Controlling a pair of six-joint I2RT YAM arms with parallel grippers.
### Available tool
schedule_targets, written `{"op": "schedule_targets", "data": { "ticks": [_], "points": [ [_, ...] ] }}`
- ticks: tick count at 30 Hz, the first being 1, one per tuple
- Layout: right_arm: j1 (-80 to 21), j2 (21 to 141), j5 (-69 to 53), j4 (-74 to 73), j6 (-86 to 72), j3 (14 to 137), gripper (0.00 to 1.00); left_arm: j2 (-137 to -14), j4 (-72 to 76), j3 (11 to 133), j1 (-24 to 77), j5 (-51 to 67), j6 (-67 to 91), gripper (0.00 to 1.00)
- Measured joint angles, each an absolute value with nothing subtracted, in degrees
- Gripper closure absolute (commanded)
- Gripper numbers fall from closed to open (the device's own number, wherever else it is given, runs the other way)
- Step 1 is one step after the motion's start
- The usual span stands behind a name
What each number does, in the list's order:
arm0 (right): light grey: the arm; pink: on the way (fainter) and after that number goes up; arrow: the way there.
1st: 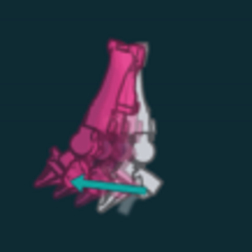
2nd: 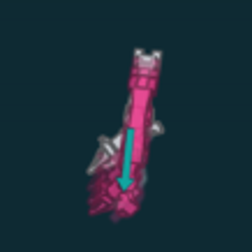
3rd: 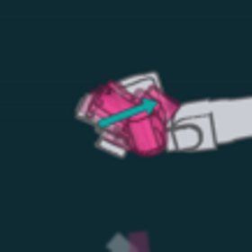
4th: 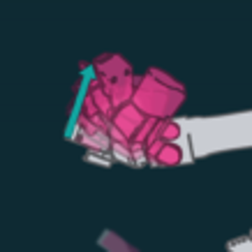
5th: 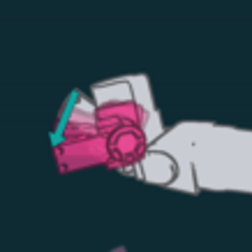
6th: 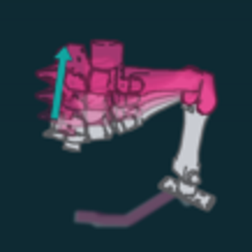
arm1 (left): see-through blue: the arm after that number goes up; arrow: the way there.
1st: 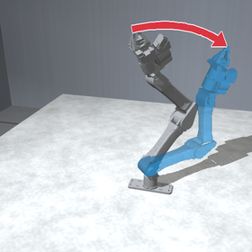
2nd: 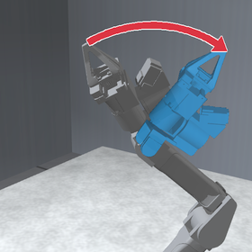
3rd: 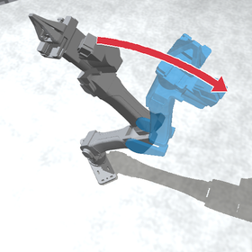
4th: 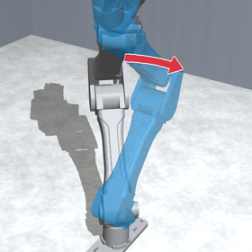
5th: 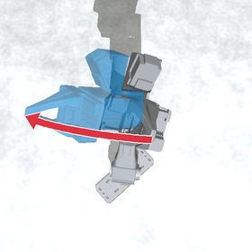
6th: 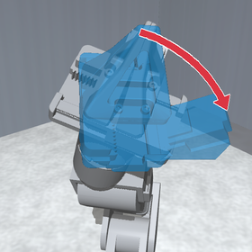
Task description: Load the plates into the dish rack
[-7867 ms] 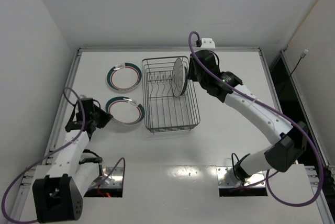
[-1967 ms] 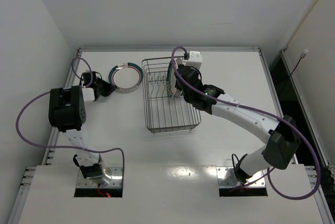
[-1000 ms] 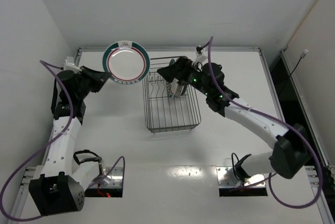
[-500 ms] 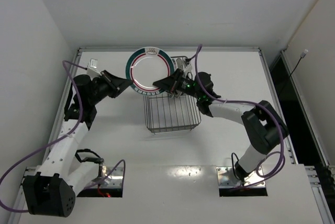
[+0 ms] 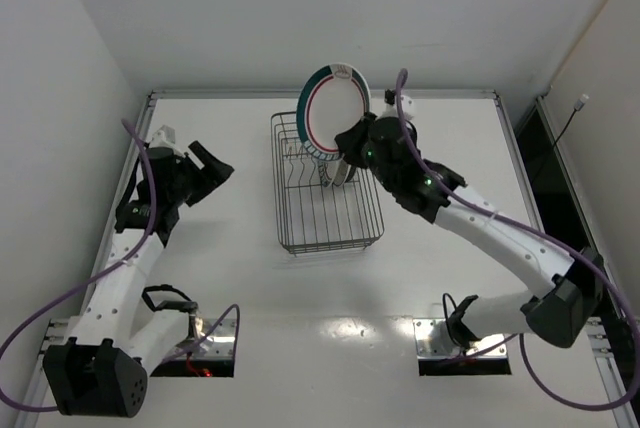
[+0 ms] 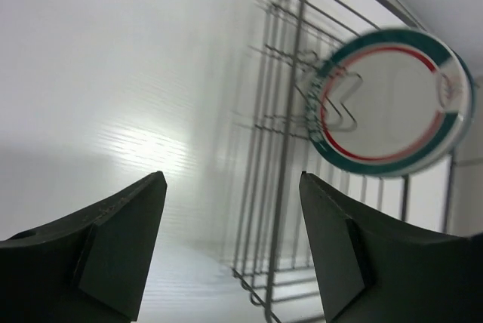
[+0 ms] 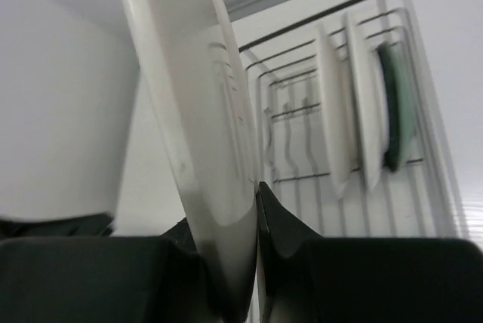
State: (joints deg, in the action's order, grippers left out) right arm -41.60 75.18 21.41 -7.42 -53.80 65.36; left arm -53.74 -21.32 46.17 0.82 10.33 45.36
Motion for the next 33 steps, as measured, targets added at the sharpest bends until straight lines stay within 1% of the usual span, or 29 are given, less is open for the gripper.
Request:
{"op": "schedule_targets", "data": {
  "ticks": [2,6,11,13,17,25,28,33],
  "points": [
    [-43.83,78.67,29.89,-15.20,-51.57,73.45,1.00,-53.56,-23.09,47.59,0.78,4.71,42.83,0.31],
    [-47.33,89.80,43.75,-28.77,-48.77,87.61,1.00,-52.80,-23.90,47.44,1.19,-4.36,39.44,0.31],
    [-51.94,107.07,55.77,-43.07,-47.18,102.85,1.00,-51.29,-23.33,42.98,2.72,-8.64,36.49,0.29],
    [-53.06,112.09,58.13,-46.15,-46.78,106.15,1.00,-51.37,-23.55,42.81,3.77,-9.30,35.92,0.29],
    [-54.06,116.90,59.61,-49.54,-45.50,106.94,1.00,-51.55,-22.70,42.81,5.30,-10.70,34.92,0.29],
    [-52.82,117.60,60.25,-49.76,-44.31,107.04,1.00,-53.25,-22.39,42.81,5.52,-11.25,34.70,0.29],
    [-51.77,118.10,58.17,-48.12,-43.94,106.56,1.00,-53.25,-22.24,42.81,5.54,-11.20,34.68,0.29],
    [-48.58,118.13,50.98,-42.98,-43.75,102.74,1.00,-53.45,-22.17,42.81,5.54,-10.94,34.68,0.29]
  ]
}}
